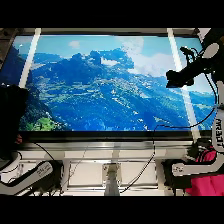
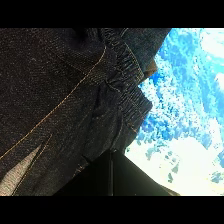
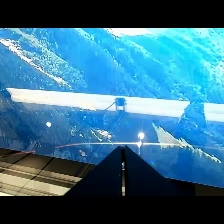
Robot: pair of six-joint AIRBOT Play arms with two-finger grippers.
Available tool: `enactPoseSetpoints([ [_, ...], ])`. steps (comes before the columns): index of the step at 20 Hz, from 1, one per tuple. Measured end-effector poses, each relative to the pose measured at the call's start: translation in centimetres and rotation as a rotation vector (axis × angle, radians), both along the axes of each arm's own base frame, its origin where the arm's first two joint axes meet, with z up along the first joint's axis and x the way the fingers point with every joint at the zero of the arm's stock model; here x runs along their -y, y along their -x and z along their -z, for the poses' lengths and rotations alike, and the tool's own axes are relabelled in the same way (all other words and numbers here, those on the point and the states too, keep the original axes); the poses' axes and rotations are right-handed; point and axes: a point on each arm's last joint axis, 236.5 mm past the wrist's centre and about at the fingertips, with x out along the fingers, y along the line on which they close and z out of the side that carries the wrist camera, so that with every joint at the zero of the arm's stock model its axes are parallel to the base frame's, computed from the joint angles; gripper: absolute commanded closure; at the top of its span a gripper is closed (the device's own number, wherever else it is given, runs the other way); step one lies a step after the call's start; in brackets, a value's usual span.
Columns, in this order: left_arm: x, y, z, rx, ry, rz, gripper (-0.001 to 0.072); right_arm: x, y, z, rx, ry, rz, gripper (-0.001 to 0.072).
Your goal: Fold the clothes and pants, and hang the long-sleeved shirts on hangers.
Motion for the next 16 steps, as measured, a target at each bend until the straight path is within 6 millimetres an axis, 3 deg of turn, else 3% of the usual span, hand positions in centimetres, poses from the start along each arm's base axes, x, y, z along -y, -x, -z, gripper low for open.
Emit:
enactPoseSetpoints([
  [9,-0.3,0.4,0.7,-0.027,-0.008,-0.001,0.0693,0.0,0.0,0.0,0.000,0.000,0.000,0.0689],
  [16,-2.0,0.9,3.9,-0.140,-0.030,-0.013,0.0691,0.0,0.0,0.0,0.000,0.000,0.000,0.0689],
])
